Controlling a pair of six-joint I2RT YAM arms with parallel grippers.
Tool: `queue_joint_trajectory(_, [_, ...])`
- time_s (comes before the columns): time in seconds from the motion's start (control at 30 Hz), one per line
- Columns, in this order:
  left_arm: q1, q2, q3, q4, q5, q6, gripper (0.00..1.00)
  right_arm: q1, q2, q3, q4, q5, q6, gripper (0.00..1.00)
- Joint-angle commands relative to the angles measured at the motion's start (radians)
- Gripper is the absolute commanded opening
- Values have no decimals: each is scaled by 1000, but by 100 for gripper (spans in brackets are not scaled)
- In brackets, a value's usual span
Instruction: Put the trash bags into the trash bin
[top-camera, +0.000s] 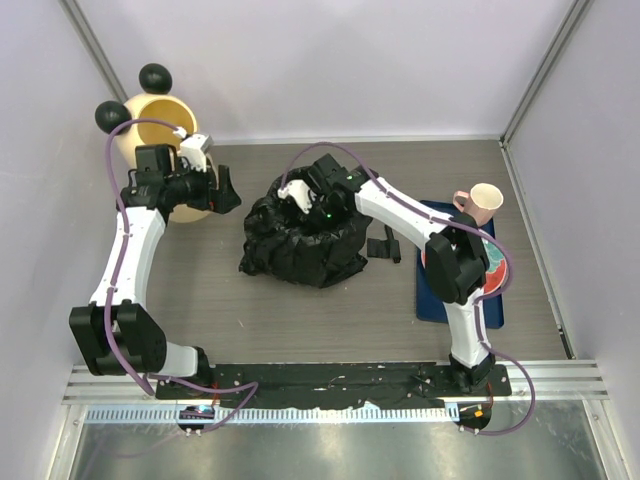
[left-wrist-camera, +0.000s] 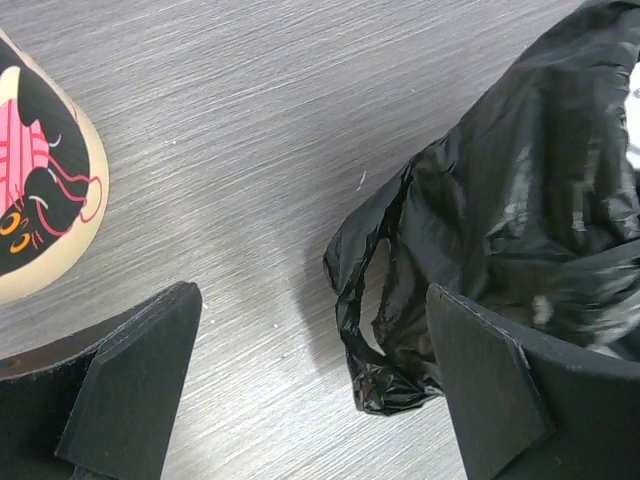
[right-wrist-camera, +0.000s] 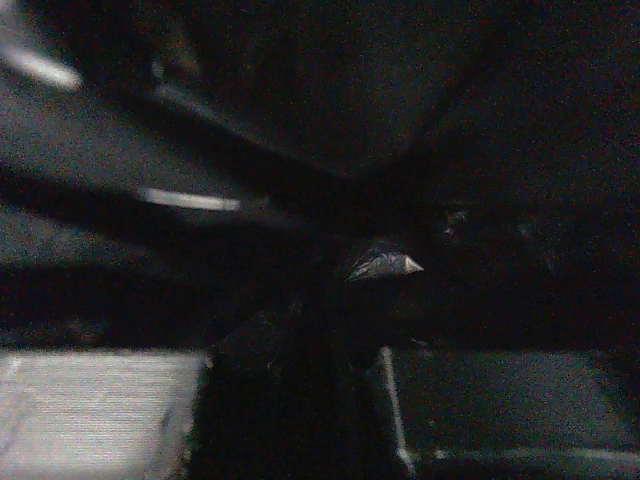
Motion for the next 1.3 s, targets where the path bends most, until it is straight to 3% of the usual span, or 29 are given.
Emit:
queue_joint_trajectory(0.0, [3, -9, 57, -14, -22, -49, 100, 0, 36, -31, 55, 6, -12, 19])
queue_joint_trajectory(0.37, [3, -1, 100, -25, 30, -33, 100, 3, 88, -23, 21, 5, -13, 18])
queue_joint_trajectory(1.27, [5, 3, 144, 21, 124, -34, 100, 6, -137, 52, 105, -146, 56, 12])
